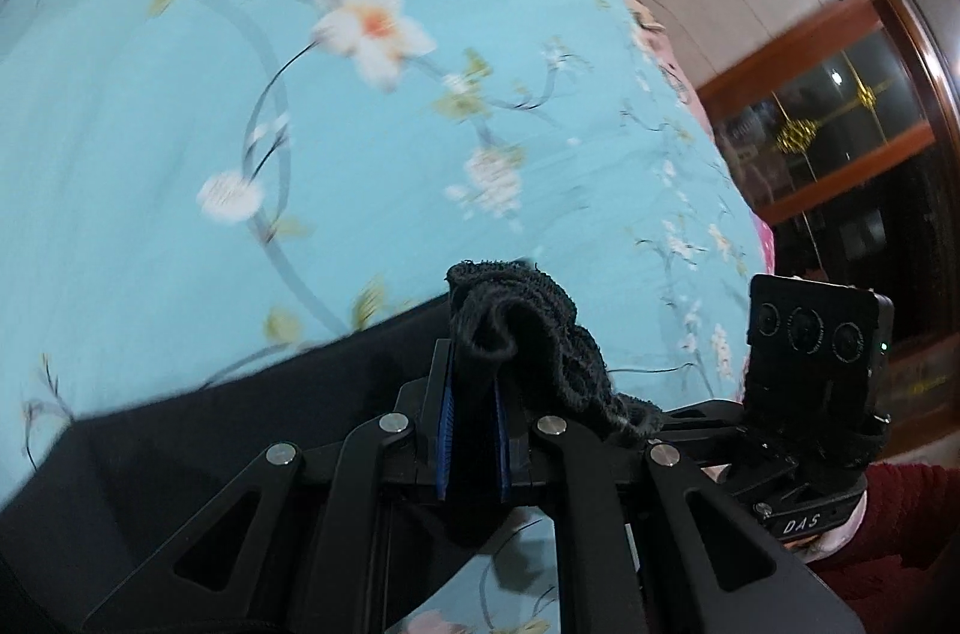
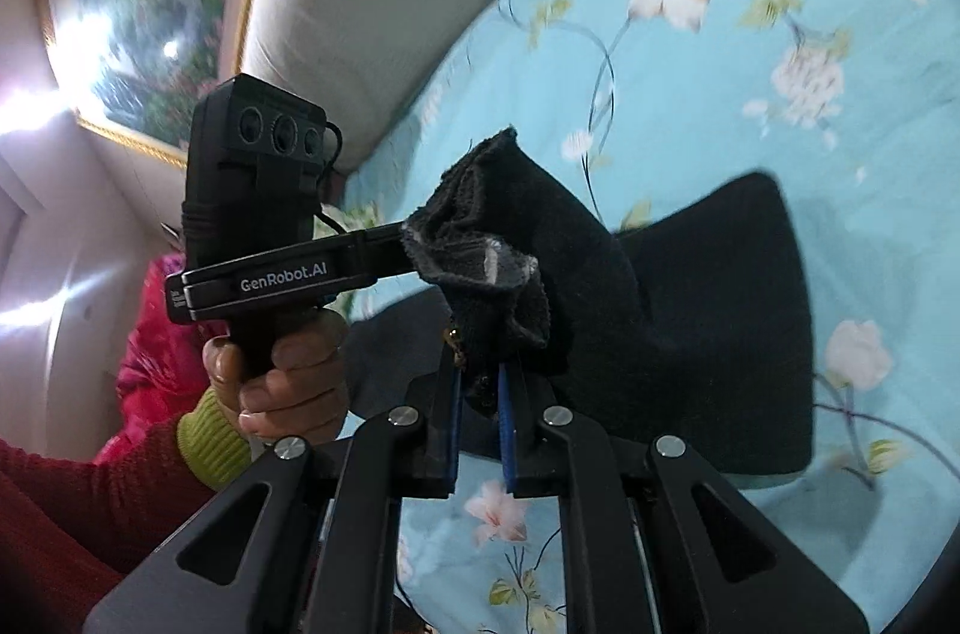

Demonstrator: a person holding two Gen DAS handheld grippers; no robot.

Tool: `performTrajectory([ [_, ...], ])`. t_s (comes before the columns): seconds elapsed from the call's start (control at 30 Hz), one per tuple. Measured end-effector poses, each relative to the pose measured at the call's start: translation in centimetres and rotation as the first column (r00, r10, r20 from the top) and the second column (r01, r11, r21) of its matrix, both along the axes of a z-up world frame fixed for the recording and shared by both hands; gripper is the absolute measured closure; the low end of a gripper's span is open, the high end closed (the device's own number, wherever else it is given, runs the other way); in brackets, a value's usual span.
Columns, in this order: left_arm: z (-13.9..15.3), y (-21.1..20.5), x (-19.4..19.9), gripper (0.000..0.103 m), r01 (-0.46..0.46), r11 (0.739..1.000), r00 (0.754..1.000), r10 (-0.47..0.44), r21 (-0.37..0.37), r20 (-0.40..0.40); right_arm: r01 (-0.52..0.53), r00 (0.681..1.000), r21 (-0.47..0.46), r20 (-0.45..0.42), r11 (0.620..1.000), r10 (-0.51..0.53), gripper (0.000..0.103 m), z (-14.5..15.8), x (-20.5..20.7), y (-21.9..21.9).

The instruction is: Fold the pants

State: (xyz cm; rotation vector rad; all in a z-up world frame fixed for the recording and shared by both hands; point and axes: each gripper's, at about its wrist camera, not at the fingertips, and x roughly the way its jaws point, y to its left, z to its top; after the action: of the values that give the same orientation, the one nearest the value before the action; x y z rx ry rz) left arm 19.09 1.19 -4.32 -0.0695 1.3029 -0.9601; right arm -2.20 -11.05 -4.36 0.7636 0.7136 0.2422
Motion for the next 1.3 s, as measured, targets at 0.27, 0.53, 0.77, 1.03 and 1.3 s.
performTrajectory([
  [0.27, -4.0, 3.5, -0.1, 0.095, -0.097, 0.995, 0.993, 0.098, 0.026, -0.060, -0.051, 0.993, -0.068, -0.107, 0.996, 0.043, 0.092, -3.0, 2.0, 2.1],
  [0.53, -5.2, 5.0, -1.1, 0.096, -0.165, 0.984, 0.984, 0.169, 0.065, -0.065, -0.086, 0.983, -0.166, -0.178, 0.982, 0.056, 0.088, -3.8, 3.3, 3.7],
  [0.77, -5.1, 6.1, -1.8, 0.094, -0.220, 0.971, 0.972, 0.226, 0.091, -0.062, -0.115, 0.976, -0.162, -0.204, 0.980, 0.081, 0.072, -4.1, 3.5, 4.0],
  [1.03, -3.6, 9.9, -3.5, 0.070, -0.358, 0.928, 0.931, 0.363, 0.107, -0.035, -0.189, 0.966, -0.174, -0.207, 0.966, 0.152, 0.063, -3.1, 3.9, 5.6],
  [1.3, -2.8, 16.8, -6.9, 0.054, -0.569, 0.816, 0.815, 0.576, 0.103, -0.063, -0.276, 0.953, -0.166, -0.177, 0.947, 0.247, 0.063, -1.6, 5.5, 7.9],
])
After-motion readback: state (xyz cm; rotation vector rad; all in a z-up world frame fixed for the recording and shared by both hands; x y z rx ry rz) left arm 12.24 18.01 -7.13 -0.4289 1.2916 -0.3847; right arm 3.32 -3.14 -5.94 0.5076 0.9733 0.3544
